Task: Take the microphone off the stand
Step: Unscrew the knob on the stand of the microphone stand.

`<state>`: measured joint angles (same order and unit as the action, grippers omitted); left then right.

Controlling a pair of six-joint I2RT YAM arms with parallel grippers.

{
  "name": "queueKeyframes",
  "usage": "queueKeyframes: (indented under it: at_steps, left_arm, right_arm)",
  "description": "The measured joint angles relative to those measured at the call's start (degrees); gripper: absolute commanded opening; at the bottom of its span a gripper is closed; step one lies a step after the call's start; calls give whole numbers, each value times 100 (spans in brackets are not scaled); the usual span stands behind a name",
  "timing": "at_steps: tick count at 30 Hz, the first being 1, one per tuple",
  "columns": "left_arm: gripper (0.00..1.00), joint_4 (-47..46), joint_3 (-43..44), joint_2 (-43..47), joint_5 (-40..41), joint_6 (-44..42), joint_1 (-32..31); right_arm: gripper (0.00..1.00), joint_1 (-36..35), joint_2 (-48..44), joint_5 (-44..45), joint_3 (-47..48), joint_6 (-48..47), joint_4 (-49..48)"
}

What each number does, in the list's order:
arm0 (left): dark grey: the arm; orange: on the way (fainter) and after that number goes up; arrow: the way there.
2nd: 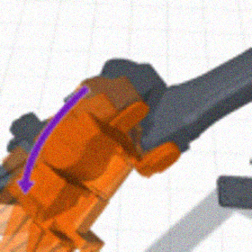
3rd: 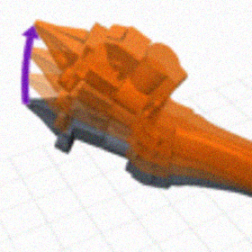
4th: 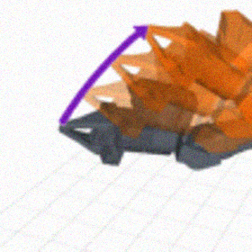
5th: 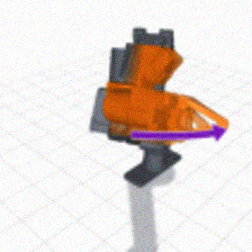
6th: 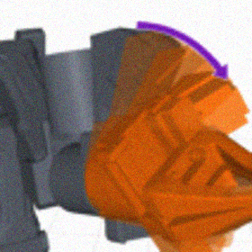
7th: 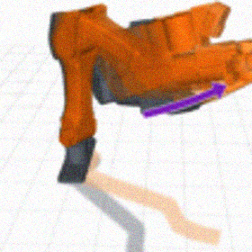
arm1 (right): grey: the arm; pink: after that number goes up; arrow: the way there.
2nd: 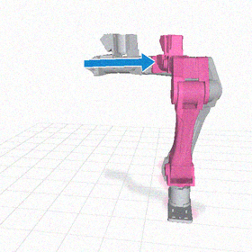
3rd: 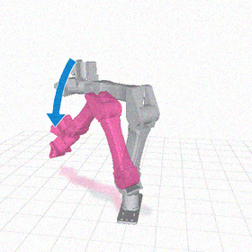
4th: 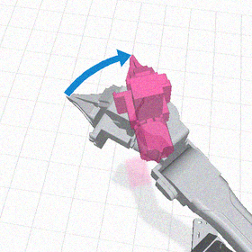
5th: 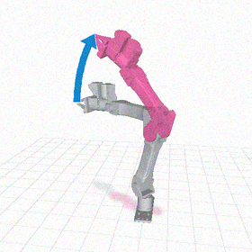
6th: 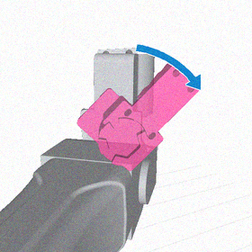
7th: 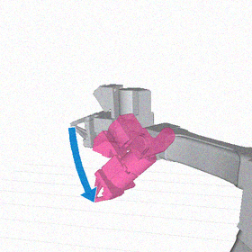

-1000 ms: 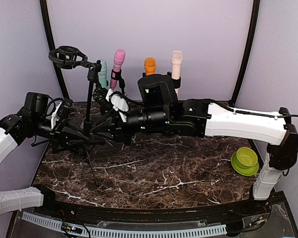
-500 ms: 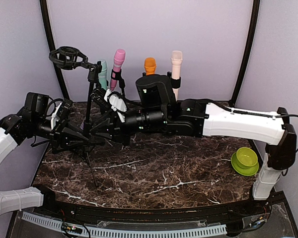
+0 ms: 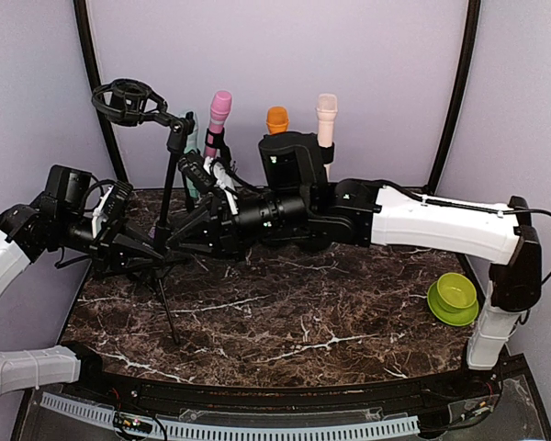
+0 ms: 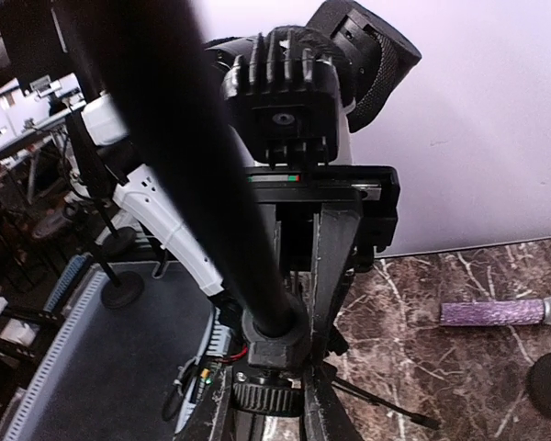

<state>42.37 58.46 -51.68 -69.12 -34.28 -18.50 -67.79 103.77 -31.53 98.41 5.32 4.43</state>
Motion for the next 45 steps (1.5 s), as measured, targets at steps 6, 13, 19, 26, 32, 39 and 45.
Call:
queueKeyframes:
  at_steps: [6, 13, 19, 26, 32, 39, 45]
  left_arm:
    - [0, 136, 66, -66, 98, -387, -2]
    - [0, 271, 142, -168, 136, -793, 0]
    - [0, 308, 251, -240, 175, -1126, 0]
    - [0, 402, 256, -245, 286, -1259, 28]
    - [0, 332, 254, -240, 262, -1231, 2]
    - [0, -179, 138, -153, 107, -398, 2]
    - [0, -702, 13, -149, -122, 616, 2]
  right_arm:
    - [0, 190, 219, -885, -44, 901, -527]
    - [0, 374, 498, -1722, -44, 2000, -1211]
    - [0, 553, 835, -2540, -365, 4085, -3134]
    - [26, 686, 1716, -3239, -269, 7082, -5947]
    - [64, 662, 1558, -3357, -245, 6832, -5608]
    - [66, 695, 289, -2131, -584, 4002, -3034]
    - [61, 378, -826, 603, -1064, 1263, -1661]
